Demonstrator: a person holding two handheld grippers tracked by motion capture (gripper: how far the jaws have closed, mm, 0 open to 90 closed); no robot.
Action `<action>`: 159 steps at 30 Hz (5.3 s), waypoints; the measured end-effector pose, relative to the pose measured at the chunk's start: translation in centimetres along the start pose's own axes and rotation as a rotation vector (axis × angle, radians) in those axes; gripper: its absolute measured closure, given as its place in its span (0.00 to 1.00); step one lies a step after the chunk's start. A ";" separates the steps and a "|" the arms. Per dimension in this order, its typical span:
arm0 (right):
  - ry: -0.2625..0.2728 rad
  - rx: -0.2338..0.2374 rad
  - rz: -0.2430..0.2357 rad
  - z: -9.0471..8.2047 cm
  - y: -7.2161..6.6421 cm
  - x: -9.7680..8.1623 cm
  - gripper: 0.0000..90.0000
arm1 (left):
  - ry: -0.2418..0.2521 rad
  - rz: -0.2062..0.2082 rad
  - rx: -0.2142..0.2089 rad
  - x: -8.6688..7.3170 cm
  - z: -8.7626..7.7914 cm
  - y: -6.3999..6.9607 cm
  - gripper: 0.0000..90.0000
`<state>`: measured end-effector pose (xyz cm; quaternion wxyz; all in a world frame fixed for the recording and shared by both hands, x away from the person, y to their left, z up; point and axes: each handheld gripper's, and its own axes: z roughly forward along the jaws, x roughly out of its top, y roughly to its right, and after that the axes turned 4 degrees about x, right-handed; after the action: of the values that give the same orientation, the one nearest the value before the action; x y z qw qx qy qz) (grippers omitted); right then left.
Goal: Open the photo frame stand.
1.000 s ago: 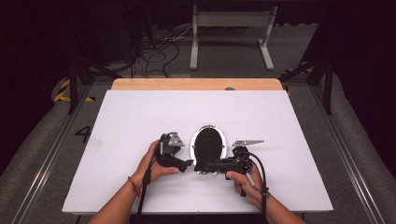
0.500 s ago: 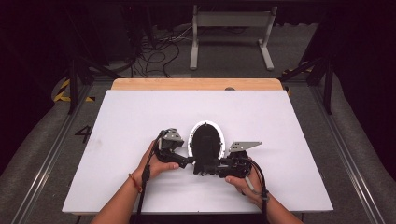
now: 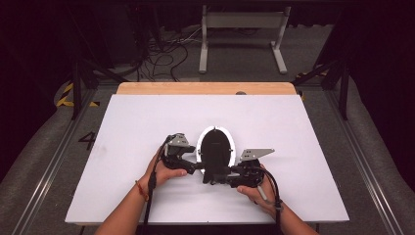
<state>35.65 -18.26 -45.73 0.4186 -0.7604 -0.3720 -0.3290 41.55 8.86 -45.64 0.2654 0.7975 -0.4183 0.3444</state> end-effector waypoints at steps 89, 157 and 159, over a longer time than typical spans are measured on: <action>-0.107 -0.050 -0.120 -0.9 0.0 -0.2 0.92 | 0.201 0.248 0.103 0.0 -3.0 3.8 0.79; -0.075 -0.093 -0.091 -1.2 -0.5 0.0 0.86 | 0.133 0.327 0.268 0.5 -0.9 3.9 0.77; -0.073 -0.103 -0.088 -1.2 -0.5 0.0 0.86 | 0.132 0.320 0.284 0.5 -0.9 3.8 0.77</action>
<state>34.97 -19.18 -45.02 0.3501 -0.7753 -0.4026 -0.3381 38.22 7.28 -44.20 0.1192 0.7260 -0.4688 0.4889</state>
